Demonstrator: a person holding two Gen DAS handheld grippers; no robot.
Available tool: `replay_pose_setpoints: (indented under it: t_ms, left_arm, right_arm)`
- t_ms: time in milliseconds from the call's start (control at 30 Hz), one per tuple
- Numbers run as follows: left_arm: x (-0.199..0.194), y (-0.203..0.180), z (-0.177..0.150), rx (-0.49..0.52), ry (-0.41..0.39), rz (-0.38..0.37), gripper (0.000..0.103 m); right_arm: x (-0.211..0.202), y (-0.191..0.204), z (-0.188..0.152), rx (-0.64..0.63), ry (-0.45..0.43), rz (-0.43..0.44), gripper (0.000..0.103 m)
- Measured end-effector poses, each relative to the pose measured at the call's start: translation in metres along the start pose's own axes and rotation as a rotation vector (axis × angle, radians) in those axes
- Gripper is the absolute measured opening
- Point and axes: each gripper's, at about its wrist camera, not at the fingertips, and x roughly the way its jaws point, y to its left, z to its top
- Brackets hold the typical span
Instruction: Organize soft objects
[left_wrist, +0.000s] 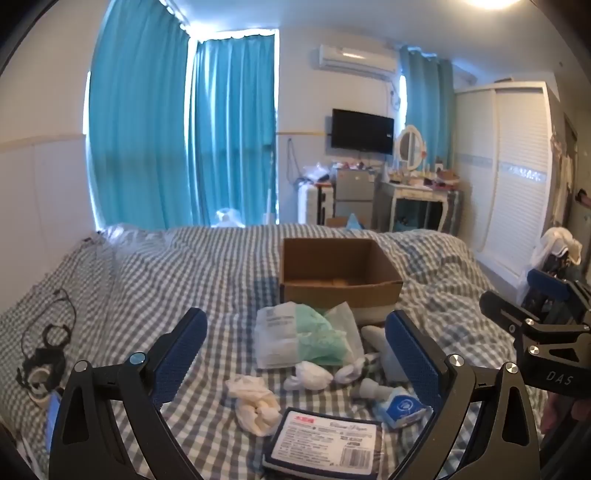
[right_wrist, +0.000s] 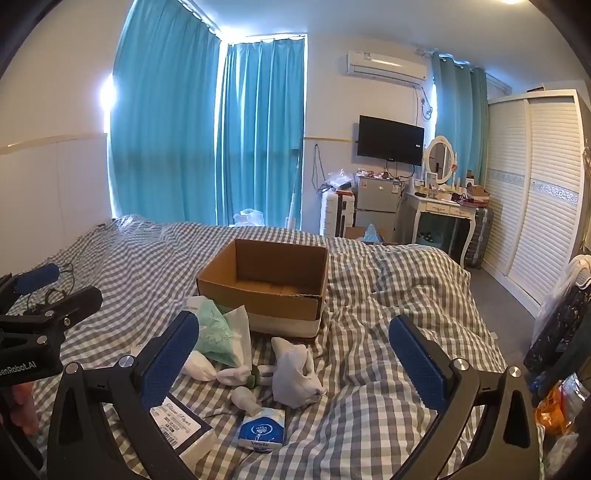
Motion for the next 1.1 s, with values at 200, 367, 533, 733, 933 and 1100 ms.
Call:
replay_pose_setpoints:
  t_ms: [200, 367, 533, 733, 933, 1100]
  left_arm:
    - [-0.0009, 0.0005, 0.0003, -0.001, -0.001, 0.000, 0.100]
    - [-0.0007, 0.0002, 0.0007, 0.000, 0.001, 0.002, 0.100]
    - [-0.0006, 0.0002, 0.0005, 0.000, 0.001, 0.001, 0.100]
    - [-0.0012, 0.0005, 0.0006, 0.000, 0.003, 0.002, 0.100]
    - [-0.0010, 0.0006, 0.0006, 0.000, 0.003, 0.001, 0.100]
    - [-0.0012, 0.0002, 0.0004, 0.000, 0.004, 0.002, 0.100]
  right_arm:
    - [0.0006, 0.0005, -0.0002, -0.003, 0.005, 0.001, 0.103]
    - [0.0009, 0.0010, -0.0010, -0.003, 0.006, 0.002, 0.103]
    - [0.0004, 0.0009, -0.0021, -0.004, 0.009, 0.002, 0.103]
    - [0.0005, 0.0013, -0.0021, -0.005, 0.011, 0.003, 0.103]
    - [0.0016, 0.0022, -0.0027, -0.006, 0.013, 0.003, 0.103]
    - [0.0015, 0.0012, -0.0037, -0.006, 0.016, 0.002, 0.103]
